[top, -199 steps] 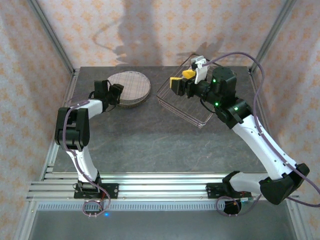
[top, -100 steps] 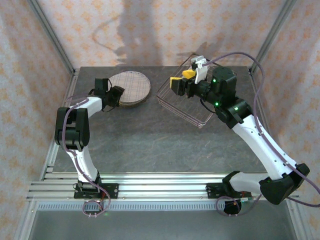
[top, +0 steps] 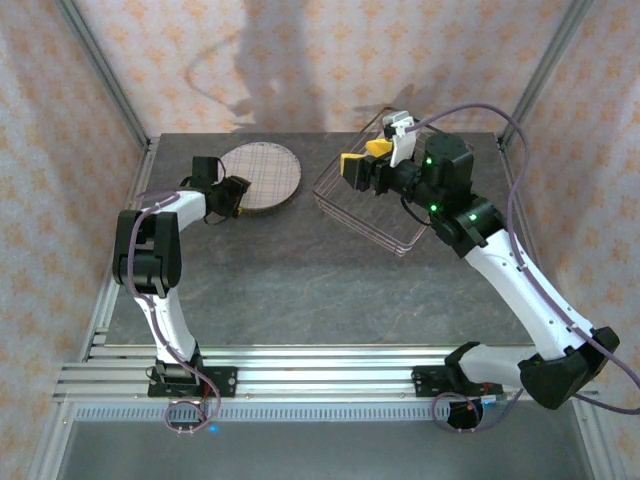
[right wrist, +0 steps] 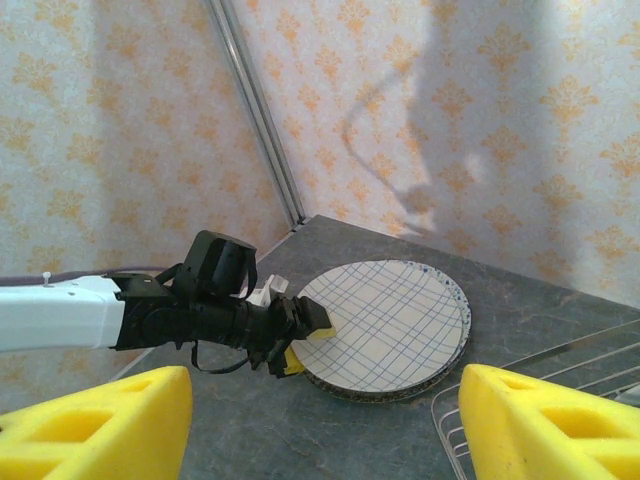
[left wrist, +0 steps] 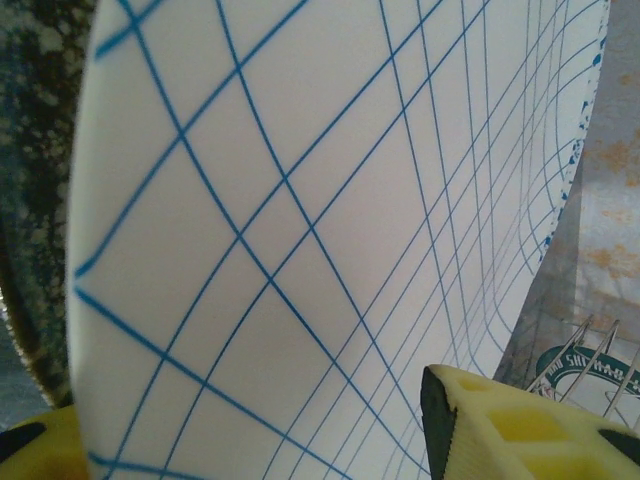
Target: Unload the plates from the dish rack
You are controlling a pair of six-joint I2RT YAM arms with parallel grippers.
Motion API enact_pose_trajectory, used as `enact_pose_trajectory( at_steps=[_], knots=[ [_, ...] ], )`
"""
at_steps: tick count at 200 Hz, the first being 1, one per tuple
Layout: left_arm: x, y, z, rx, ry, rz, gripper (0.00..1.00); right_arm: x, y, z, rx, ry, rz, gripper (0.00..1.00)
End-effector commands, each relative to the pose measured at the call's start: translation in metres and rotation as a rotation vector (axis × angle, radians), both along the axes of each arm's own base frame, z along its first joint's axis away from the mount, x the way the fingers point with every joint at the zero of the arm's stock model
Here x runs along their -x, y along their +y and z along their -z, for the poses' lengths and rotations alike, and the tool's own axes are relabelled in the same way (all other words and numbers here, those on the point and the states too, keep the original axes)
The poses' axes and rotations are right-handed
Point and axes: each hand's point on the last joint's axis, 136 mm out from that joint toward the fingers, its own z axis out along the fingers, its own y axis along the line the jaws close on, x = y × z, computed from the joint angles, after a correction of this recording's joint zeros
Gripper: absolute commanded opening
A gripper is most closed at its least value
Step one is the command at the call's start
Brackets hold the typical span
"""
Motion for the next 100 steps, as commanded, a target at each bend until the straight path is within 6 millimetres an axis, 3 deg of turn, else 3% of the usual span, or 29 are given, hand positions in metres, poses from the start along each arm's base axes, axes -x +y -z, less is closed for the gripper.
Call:
enact_pose_trajectory(
  at_steps=[1,100],
  knots=[
    [-0.002,0.004,-0.001,-0.008,0.021,0.009,0.58,0.003,-0.002,-0.022,-0.025,-0.042,0.009,0.71],
    [0.004,0.007,0.011,-0.036,0.108,0.011,0.59,0.003,-0.002,-0.021,-0.025,-0.036,0.014,0.71]
  ],
)
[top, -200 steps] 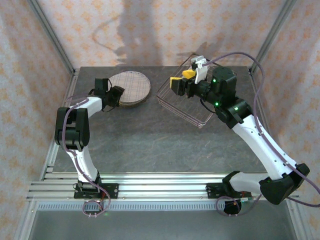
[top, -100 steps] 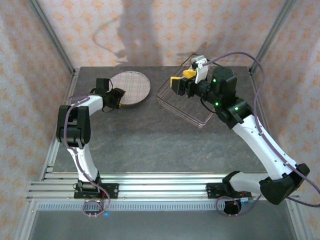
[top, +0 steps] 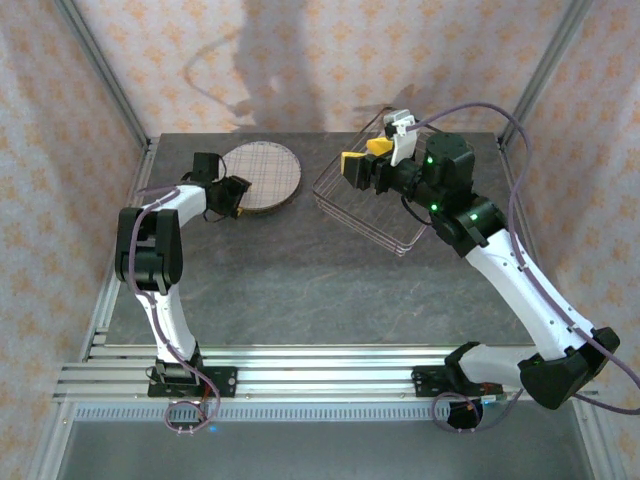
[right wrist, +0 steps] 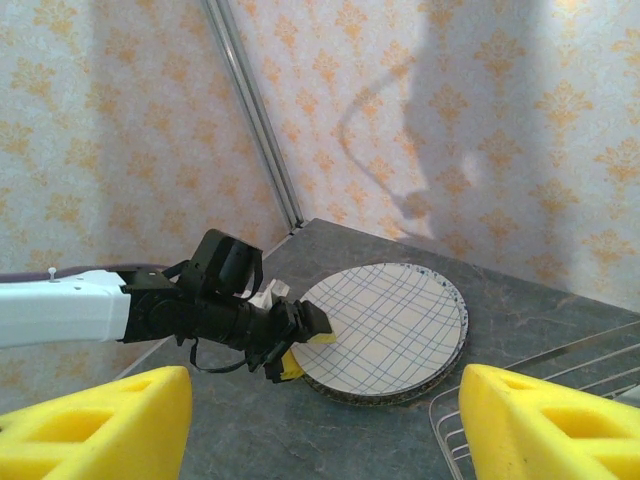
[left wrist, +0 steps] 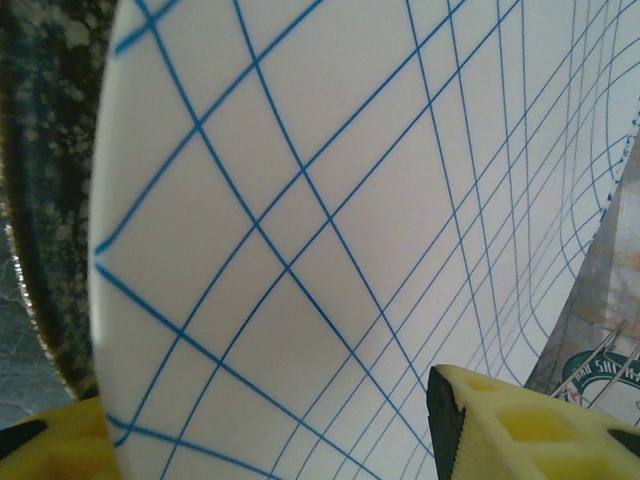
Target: Unload the plates from the dish rack
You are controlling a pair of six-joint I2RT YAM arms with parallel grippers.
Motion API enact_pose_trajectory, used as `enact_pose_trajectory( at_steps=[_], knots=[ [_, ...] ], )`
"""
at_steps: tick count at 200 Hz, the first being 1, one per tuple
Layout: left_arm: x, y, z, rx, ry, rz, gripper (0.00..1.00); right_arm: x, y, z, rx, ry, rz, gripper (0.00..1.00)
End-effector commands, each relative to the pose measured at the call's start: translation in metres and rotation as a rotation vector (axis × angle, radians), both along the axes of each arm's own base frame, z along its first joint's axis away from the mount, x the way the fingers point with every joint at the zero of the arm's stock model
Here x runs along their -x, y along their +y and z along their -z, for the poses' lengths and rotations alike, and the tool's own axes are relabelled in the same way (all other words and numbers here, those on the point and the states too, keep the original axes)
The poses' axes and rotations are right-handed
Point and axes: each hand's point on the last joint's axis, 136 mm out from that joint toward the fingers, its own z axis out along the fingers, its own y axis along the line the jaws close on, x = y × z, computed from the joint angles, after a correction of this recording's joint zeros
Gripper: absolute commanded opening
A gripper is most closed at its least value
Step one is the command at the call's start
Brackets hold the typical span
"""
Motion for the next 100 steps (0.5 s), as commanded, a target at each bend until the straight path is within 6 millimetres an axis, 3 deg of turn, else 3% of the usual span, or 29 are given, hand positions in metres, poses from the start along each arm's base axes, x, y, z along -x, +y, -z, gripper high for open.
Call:
enact_pose_trajectory(
  at_steps=[1,100],
  knots=[
    [0.003,0.007,0.007,-0.025,0.040,-0.002,0.59,0.003,-0.001,-0.017,-0.023,-0.031,0.010,0.71],
    [0.004,0.013,-0.007,-0.068,0.048,-0.001,0.59,-0.001,0.000,-0.015,-0.025,-0.018,0.013,0.71]
  ],
)
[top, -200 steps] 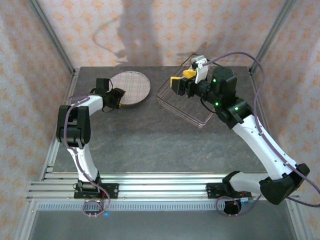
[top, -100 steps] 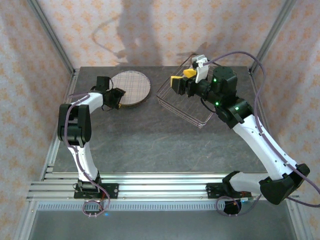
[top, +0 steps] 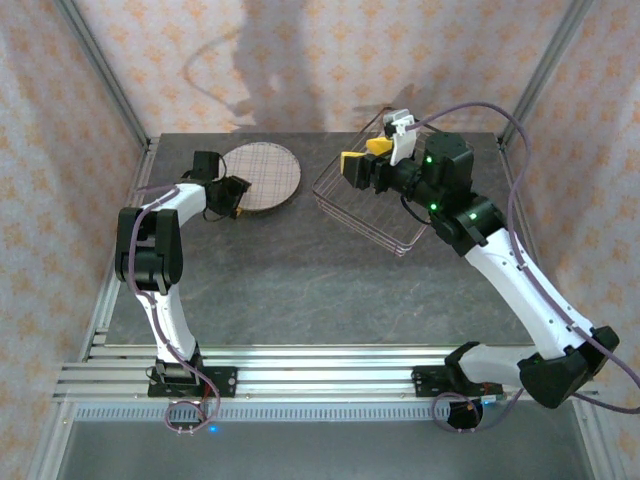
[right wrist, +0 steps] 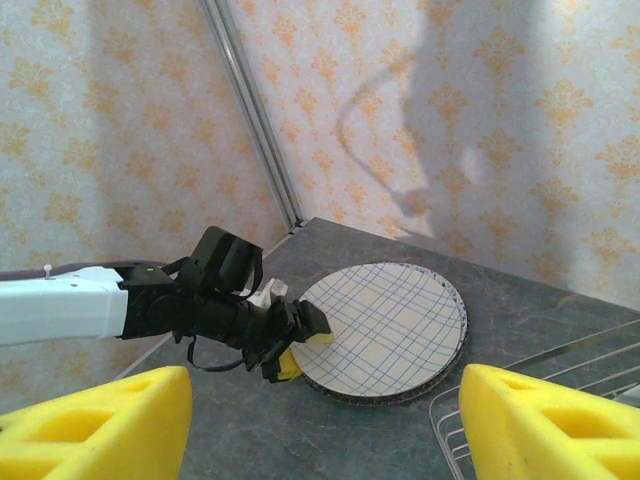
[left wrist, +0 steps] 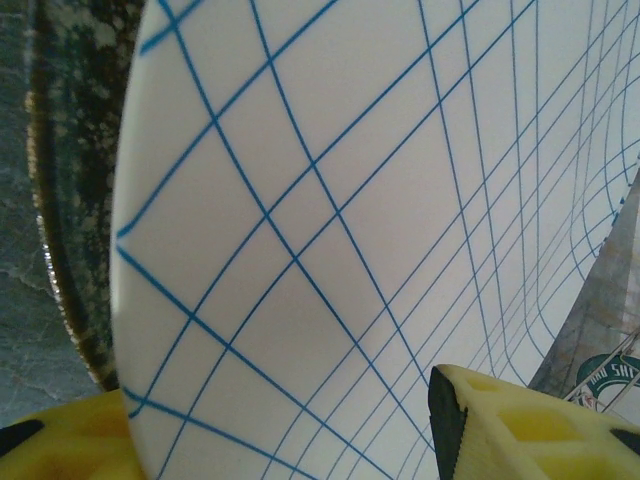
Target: Unload the plates from the dish rack
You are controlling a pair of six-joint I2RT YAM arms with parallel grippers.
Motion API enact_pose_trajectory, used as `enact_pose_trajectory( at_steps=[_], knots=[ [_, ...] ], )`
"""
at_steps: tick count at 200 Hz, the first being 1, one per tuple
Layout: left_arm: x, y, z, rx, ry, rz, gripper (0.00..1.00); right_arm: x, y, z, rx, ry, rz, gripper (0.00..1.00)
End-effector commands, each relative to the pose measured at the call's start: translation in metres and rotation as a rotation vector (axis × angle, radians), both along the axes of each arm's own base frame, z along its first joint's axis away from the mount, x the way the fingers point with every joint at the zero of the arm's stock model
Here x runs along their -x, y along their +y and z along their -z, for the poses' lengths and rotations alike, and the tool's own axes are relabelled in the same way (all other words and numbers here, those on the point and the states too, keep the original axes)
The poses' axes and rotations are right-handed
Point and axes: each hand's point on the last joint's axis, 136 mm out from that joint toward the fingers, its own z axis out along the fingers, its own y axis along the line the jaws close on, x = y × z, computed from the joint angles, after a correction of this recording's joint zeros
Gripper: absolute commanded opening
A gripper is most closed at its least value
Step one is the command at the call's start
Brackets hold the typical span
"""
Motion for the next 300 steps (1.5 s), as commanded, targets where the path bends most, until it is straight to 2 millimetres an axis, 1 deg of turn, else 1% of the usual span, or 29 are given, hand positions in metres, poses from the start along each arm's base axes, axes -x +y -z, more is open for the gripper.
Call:
enact_pose_trajectory(
  at_steps=[1,32,68,133,167,180,190,201,203,205,217,233,244,263,271,290,300],
  knots=[
    [0.002,0.011,-0.005,-0.051,0.020,0.000,0.59,0.001,-0.001,-0.017,-0.026,-0.026,0.010,0.71],
    [0.006,0.012,-0.006,-0.066,0.037,0.007,0.59,0.001,-0.001,-0.017,-0.027,-0.026,0.014,0.71],
    [0.003,0.012,-0.009,-0.067,0.032,0.011,0.59,0.000,-0.001,-0.015,-0.025,-0.019,0.017,0.71],
    [0.006,0.012,-0.001,-0.068,0.049,0.011,0.59,-0.001,-0.001,-0.016,-0.021,-0.019,0.020,0.71],
    [0.007,0.015,-0.013,-0.092,0.032,0.010,0.61,-0.006,-0.008,-0.011,-0.003,0.003,0.070,0.71],
    [0.009,0.016,-0.019,-0.102,0.032,0.013,0.65,-0.010,-0.013,-0.010,-0.001,0.009,0.108,0.71],
    [0.013,0.017,-0.023,-0.110,0.035,0.009,0.69,-0.016,-0.022,-0.009,0.002,0.021,0.171,0.70],
    [0.016,0.018,-0.020,-0.117,0.048,0.006,0.72,-0.022,-0.034,-0.006,0.012,0.039,0.253,0.70],
    [0.016,0.019,-0.028,-0.118,0.031,0.004,0.73,-0.024,-0.036,-0.006,0.013,0.041,0.270,0.70],
    [0.016,0.019,-0.032,-0.118,0.024,0.002,0.73,-0.025,-0.039,-0.006,0.014,0.046,0.288,0.70],
    [0.021,0.018,-0.035,-0.119,0.024,0.001,0.77,-0.031,-0.054,-0.005,0.023,0.057,0.385,0.68],
    [0.025,0.019,-0.043,-0.121,0.012,-0.008,0.81,-0.041,-0.083,-0.003,0.024,0.094,0.559,0.62],
    [0.028,0.017,-0.052,-0.127,-0.004,-0.011,0.86,-0.048,-0.103,0.002,0.016,0.147,0.664,0.59],
    [0.032,0.013,-0.069,-0.137,-0.038,-0.011,0.87,-0.061,-0.128,0.019,-0.007,0.292,0.778,0.56],
    [0.033,0.009,-0.078,-0.136,-0.057,-0.010,0.87,-0.066,-0.138,0.030,-0.006,0.355,0.823,0.55],
    [0.034,-0.003,-0.105,-0.153,-0.120,0.009,0.87,-0.080,-0.154,0.046,0.003,0.450,0.901,0.55],
    [0.034,-0.012,-0.121,-0.163,-0.161,0.025,0.87,-0.087,-0.162,0.055,0.005,0.486,0.937,0.55]
  ],
)
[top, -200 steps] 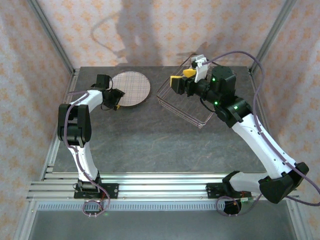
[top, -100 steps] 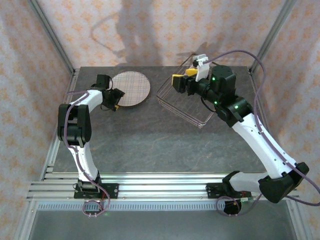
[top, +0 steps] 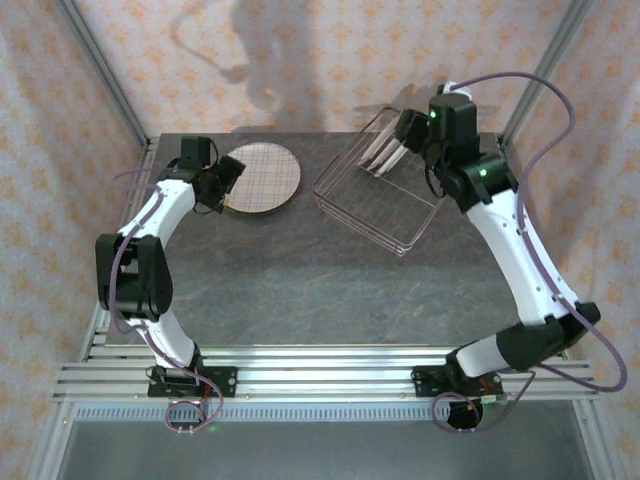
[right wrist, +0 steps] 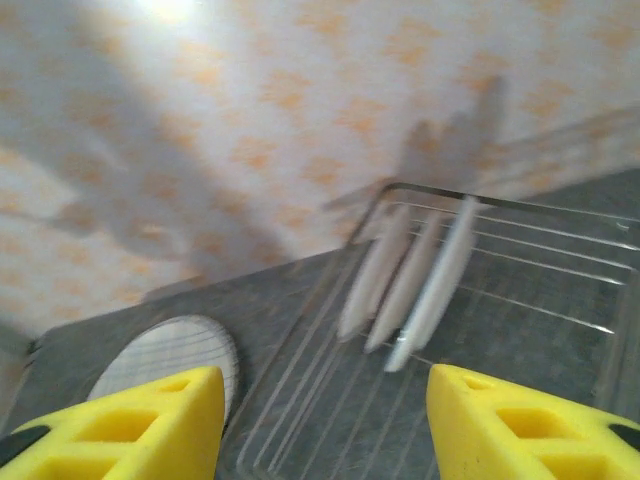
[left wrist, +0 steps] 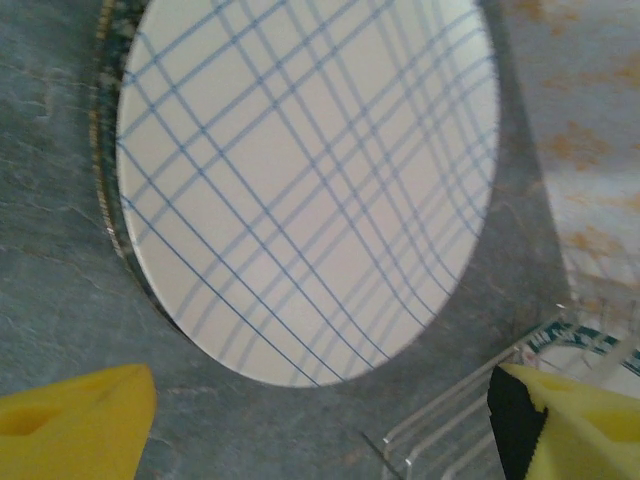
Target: Unload the plates from the dish rack
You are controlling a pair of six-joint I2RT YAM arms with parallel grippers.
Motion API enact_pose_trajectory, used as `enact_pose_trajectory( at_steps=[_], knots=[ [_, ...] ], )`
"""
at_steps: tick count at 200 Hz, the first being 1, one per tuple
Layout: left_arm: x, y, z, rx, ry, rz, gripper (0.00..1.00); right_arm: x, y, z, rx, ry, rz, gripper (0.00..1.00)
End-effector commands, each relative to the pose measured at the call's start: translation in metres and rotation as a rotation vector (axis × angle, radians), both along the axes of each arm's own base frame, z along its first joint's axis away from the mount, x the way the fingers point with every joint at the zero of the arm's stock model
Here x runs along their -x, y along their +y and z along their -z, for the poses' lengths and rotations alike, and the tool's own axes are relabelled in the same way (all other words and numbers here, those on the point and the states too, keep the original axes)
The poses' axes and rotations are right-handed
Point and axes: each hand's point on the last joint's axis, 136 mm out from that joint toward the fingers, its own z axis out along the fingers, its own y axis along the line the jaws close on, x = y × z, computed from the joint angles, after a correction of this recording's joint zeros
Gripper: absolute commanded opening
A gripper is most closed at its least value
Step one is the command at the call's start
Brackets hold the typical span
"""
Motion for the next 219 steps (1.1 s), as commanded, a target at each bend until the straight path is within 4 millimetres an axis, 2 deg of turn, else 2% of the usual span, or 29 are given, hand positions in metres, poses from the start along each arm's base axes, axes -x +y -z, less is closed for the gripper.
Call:
enact_pose_trajectory(
  at_steps=[1,30,55,81,107,149,177,219],
  knots=[
    [0.009,-0.015,-0.030,-0.046,-0.053,0.018,0.87,-0.002,-0.031,0.040,-0.015,0.184,0.166,0.55],
    [0.015,-0.045,-0.082,-0.099,-0.187,0.087,0.87,-0.029,-0.040,0.062,-0.052,0.264,0.199,0.55],
    [0.027,-0.086,-0.126,-0.141,-0.339,0.201,0.86,-0.055,-0.042,0.085,-0.058,0.325,0.202,0.55],
    [0.051,-0.124,-0.154,-0.166,-0.461,0.314,0.86,-0.079,-0.044,0.105,-0.075,0.368,0.201,0.54],
    [0.079,-0.146,-0.188,-0.182,-0.624,0.382,0.86,-0.101,-0.042,0.120,-0.105,0.397,0.174,0.54],
    [0.121,-0.162,-0.249,-0.217,-0.913,0.454,0.87,-0.122,-0.042,0.147,-0.112,0.457,0.164,0.53],
    [0.141,-0.170,-0.269,-0.250,-0.999,0.496,0.88,-0.134,-0.040,0.160,-0.115,0.475,0.164,0.50],
    [0.148,-0.174,-0.265,-0.249,-0.987,0.509,0.88,-0.147,-0.040,0.170,-0.121,0.484,0.176,0.43]
  ],
)
